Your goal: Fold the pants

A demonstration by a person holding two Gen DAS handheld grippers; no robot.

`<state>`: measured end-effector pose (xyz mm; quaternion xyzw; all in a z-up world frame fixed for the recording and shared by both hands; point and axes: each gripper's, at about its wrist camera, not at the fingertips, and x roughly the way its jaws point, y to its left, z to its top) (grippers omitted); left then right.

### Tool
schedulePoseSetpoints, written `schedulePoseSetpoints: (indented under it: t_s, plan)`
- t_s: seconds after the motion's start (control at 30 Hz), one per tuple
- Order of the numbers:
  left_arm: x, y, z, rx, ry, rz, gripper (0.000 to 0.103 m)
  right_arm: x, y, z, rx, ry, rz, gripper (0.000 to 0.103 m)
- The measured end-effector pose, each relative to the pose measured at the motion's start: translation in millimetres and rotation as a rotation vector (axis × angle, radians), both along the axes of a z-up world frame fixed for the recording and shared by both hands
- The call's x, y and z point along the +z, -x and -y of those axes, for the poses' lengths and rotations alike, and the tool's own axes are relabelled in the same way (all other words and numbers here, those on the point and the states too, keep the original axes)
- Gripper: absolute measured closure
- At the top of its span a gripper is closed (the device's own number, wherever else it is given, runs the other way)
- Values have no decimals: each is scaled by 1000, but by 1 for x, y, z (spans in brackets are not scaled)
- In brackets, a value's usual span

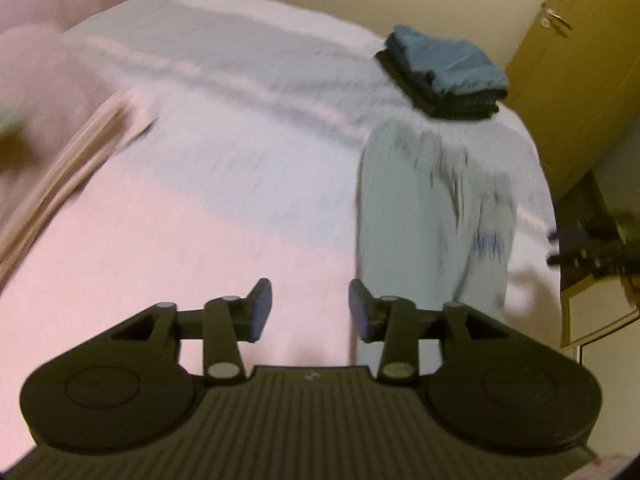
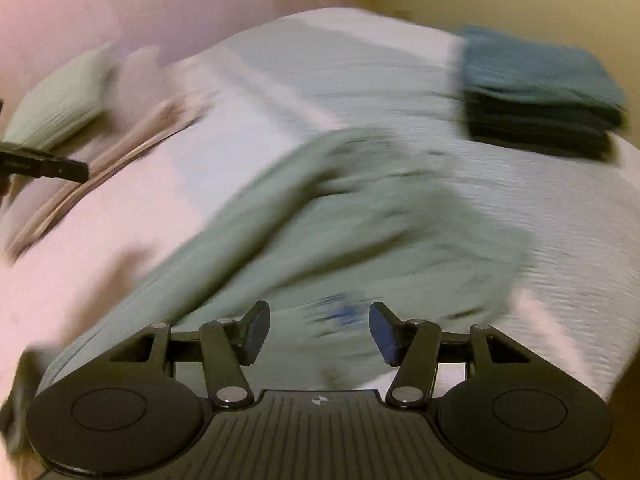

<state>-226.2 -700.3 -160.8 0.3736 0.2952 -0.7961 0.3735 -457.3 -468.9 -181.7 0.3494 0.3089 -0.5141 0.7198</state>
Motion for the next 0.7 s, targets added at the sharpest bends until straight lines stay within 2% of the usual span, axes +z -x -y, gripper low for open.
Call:
schedulePoseSetpoints:
  t_s: [0.13, 0.2, 0.3, 0.37, 0.47, 0.53, 0.57, 0.67, 0.7]
  plan:
    - [-17, -80, -104, 95, -54, 47, 56, -1, -78, -11, 193, -13, -29, 50]
    - [-29, -105, -152, 142, -94, 55, 54, -7, -113, -15, 282, -30, -29, 50]
    - [-41, -123, -213, 177, -101, 62, 54, -20, -161, -22, 400, -45, -35, 50]
    - [-45, -122, -242, 184, -112, 39, 53, -32, -188, -22, 468, -62, -42, 50]
    - [-54, -100, -286, 135, -86, 61, 46, -51, -224, -29, 598, -83, -51, 50]
    - [-62, -78, -306, 88, -62, 108, 43, -66, -237, -28, 661, -92, -70, 50]
    - [-69, -67, -314, 61, -54, 142, 42, -72, -242, -25, 687, -96, -82, 50]
    - [-99, -42, -328, -19, 17, 346, 44, -82, -244, -16, 720, -107, -100, 50]
    - [-107, -37, -329, -37, 32, 395, 54, -84, -242, -10, 717, -110, -104, 50]
